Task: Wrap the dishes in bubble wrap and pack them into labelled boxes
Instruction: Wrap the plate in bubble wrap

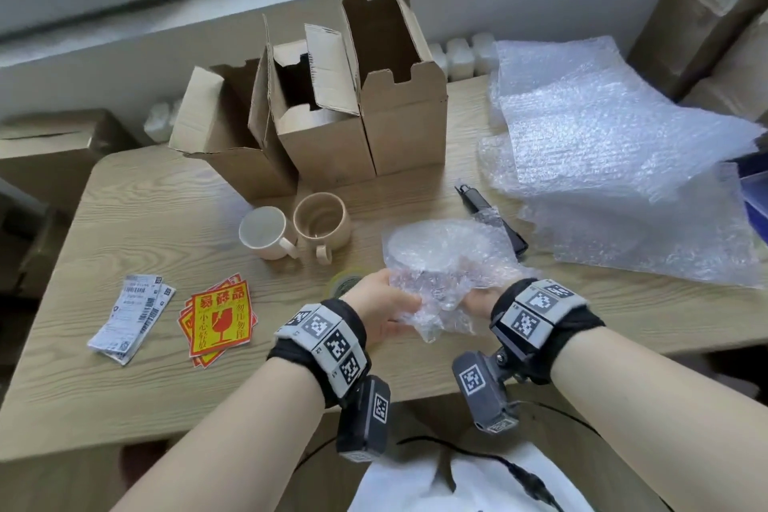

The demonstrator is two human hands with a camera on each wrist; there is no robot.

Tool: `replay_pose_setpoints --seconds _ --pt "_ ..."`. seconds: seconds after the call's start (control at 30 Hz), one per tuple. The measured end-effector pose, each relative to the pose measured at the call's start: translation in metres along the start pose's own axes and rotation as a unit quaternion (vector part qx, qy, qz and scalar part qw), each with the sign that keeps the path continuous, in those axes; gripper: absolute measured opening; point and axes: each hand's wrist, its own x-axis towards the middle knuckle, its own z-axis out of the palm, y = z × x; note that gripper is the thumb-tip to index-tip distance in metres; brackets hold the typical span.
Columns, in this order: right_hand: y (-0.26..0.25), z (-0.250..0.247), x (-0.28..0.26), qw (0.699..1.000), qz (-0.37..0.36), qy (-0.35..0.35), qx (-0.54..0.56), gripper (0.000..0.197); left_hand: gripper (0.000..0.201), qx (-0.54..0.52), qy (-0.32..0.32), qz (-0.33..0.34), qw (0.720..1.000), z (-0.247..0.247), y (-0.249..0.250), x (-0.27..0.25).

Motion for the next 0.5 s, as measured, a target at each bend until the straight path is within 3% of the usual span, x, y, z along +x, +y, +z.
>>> replay_pose_setpoints --seconds 0.03,0.07,0.13,0.17,0.2,0.23,0.3,0.4,0.5 --pt "0.000 -0.002 0.005 0.996 0.091 -0.010 0.009 0.059 0.031 -0.003 0.007 0.000 1.000 -0.001 -0.002 0.002" --pt "0.000 -0.005 0.006 0.990 0.131 -0.043 -0.020 0.059 0.032 -0.007 0.016 -0.001 1.000 -0.003 -0.004 0.004" --pt "-0.002 -0.007 -0.001 0.993 0.072 -0.077 -0.050 0.051 0.035 -0.016 0.039 -0.011 0.999 -0.006 -0.004 0.007" --pt "0.002 -0.006 -0.015 0.984 0.093 -0.121 -0.090 0.047 0.037 -0.021 0.049 -0.017 0.998 -0.008 -0.005 0.010" --pt "0.006 -0.006 -0.020 0.974 0.052 -0.112 -0.192 0.046 0.038 -0.023 0.057 -0.023 0.998 -0.010 -0.005 0.012" --pt "0.008 -0.007 -0.026 0.941 -0.039 -0.082 -0.326 0.050 0.038 -0.024 0.062 -0.027 0.997 -0.011 -0.006 0.015" --pt "0.003 -0.008 -0.034 0.895 -0.082 -0.025 -0.438 0.047 0.037 -0.029 0.069 -0.033 0.997 -0.015 -0.009 0.021" --pt "-0.014 -0.022 -0.045 0.844 -0.165 0.067 -0.507 0.035 0.036 -0.019 0.078 -0.040 0.996 -0.019 -0.017 0.026" --pt "-0.030 -0.026 -0.053 0.755 -0.256 0.200 -0.570 0.023 0.036 0.041 0.067 -0.047 0.996 -0.020 -0.023 0.028"
